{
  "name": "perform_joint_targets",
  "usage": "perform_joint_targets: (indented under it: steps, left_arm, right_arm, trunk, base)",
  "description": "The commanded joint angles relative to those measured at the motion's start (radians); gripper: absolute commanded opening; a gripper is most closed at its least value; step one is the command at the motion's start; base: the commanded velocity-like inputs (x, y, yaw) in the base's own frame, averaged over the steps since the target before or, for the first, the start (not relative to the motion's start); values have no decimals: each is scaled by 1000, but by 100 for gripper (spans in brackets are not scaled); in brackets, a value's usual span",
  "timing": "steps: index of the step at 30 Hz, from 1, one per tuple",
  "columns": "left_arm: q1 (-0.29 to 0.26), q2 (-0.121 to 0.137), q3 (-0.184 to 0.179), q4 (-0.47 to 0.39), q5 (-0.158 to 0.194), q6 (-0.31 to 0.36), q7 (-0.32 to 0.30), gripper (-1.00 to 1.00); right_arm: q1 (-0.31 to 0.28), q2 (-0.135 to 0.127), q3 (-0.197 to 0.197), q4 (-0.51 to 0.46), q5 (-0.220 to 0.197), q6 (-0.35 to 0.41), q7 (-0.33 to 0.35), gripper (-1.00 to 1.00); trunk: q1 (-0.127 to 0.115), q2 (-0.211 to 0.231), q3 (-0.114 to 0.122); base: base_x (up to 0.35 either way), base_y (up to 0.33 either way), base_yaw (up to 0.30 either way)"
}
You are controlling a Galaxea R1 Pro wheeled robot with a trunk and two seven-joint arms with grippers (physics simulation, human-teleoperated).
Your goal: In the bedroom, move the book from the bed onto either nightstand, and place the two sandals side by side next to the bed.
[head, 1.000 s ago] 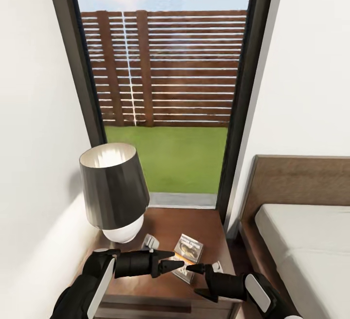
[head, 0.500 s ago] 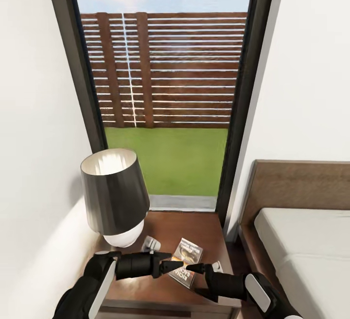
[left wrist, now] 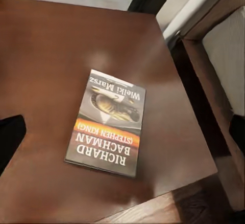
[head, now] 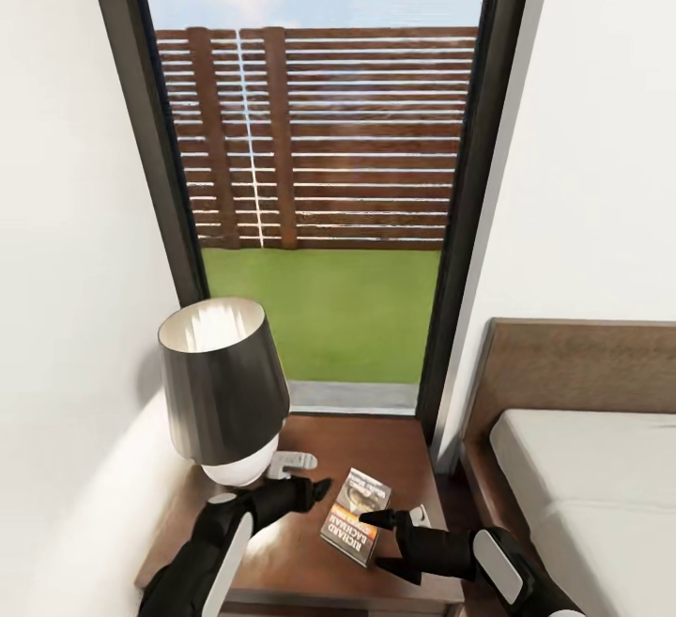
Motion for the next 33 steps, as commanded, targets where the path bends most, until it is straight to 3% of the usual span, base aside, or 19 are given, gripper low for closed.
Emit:
perform_joint_targets:
  steps: [1,7,22,24,27,30,32,33]
  left_arm:
    - [0,-3,0,4,10,-4,36,100]
    - [0,-8,1,15,10,-27,128,100]
    - [0,1,7,147,9,-101,152,100]
    - [0,2,8,166,9,-103,152,100]
    - [0,3,8,194,9,-111,152,100]
    - [0,3,8,230,9,-136,152,100]
    - [0,2,9,267,9,-172,152,100]
    - [0,2,8,274,9,-180,152,100]
  right_arm:
    - [0,-1,5,0,1,0,5,100]
    - [0,-1,5,0,2,-1,3,100]
    - [0,-8,4,-1,9,-12,-3,100]
    - [0,-14,6,2,11,-37,-4,100]
    - [0,-43,10,11,24,-129,-6,100]
    - [1,-62,11,20,77,-211,-10,100]
    - [1,-69,11,41,184,-279,-38,100]
    - [1,-70,11,47,216,-296,-50,100]
  trunk:
    - [-4,7,2]
    - [-27,49,21]
    - [-85,154,68]
    - [-92,168,74]
    - [-104,189,84]
    - [-115,210,93]
    - [-123,224,99]
    - [-127,231,102]
  base:
    - [0,0,0]
    - [0,0,0]
    - [0,0,0]
    - [0,0,0]
    - [0,0,0]
    - [0,0,0]
    - [0,0,0]
    - [0,0,0]
